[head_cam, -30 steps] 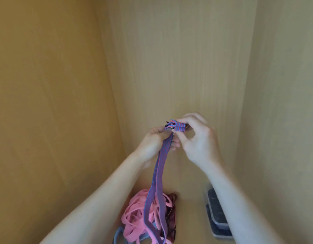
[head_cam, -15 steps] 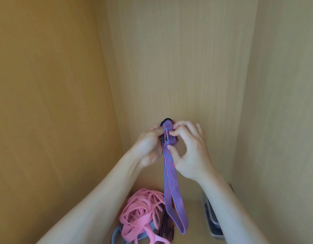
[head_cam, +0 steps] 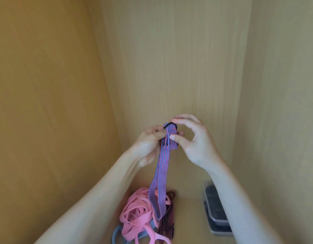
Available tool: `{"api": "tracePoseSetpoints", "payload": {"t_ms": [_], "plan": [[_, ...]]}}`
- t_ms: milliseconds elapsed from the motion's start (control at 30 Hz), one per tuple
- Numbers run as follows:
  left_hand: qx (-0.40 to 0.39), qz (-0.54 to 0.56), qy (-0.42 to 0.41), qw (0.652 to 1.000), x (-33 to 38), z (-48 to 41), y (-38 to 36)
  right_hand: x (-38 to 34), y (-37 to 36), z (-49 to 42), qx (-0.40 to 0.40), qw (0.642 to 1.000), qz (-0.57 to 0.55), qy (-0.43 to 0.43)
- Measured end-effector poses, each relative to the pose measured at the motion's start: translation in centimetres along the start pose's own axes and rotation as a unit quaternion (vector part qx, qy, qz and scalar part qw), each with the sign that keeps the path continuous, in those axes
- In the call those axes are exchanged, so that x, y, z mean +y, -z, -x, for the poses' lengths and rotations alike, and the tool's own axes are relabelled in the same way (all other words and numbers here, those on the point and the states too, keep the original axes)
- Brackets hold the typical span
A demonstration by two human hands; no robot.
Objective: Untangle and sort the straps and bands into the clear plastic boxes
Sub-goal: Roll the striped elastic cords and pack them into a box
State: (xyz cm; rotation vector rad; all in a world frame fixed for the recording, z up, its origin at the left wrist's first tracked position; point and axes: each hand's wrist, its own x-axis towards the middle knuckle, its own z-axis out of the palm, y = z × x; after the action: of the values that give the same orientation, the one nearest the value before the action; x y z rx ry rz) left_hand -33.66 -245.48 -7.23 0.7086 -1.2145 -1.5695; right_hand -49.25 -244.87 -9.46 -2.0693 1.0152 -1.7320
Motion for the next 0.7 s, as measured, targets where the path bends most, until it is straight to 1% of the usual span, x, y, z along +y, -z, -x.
{"api": "tracePoseSetpoints", "payload": {"t_ms": [133,267,333,467,500,567,633,700], "plan": [[0.04,0.022,0.001,0.999,-0.7,-0.3,0.4,-0.2,-0.7,0.9,-0.011,1.0,-0.011,-0.021],[0.045,0.011,0.0,0.999,-1.2,-0.2,0.8,-0.4,-0.8,1.2,-0.032,0.998,-0.029,-0.052],[0.037,0.0,-0.003,0.999,-1.2,-0.2,1.0,-0.2,-0.5,0.9,-0.06,0.995,-0.031,-0.068],[0.015,-0.056,0.006,0.998,-0.8,-0.6,1.6,-0.3,0.2,0.2,-0.145,0.984,-0.014,-0.098],[0.014,-0.065,0.011,0.998,-0.7,-0.7,1.9,-0.3,0.4,0.1,-0.148,0.984,-0.008,-0.098],[0.001,-0.066,0.023,0.998,-0.6,-0.7,2.1,-0.3,0.7,0.0,-0.125,0.987,-0.007,-0.097],[-0.021,-0.059,0.032,0.998,-0.5,-0.4,2.0,-0.3,1.1,0.0,-0.096,0.991,-0.022,-0.094],[-0.042,-0.046,0.032,0.998,-0.8,-0.4,2.2,-0.5,1.4,0.1,-0.085,0.991,-0.037,-0.097]]}}
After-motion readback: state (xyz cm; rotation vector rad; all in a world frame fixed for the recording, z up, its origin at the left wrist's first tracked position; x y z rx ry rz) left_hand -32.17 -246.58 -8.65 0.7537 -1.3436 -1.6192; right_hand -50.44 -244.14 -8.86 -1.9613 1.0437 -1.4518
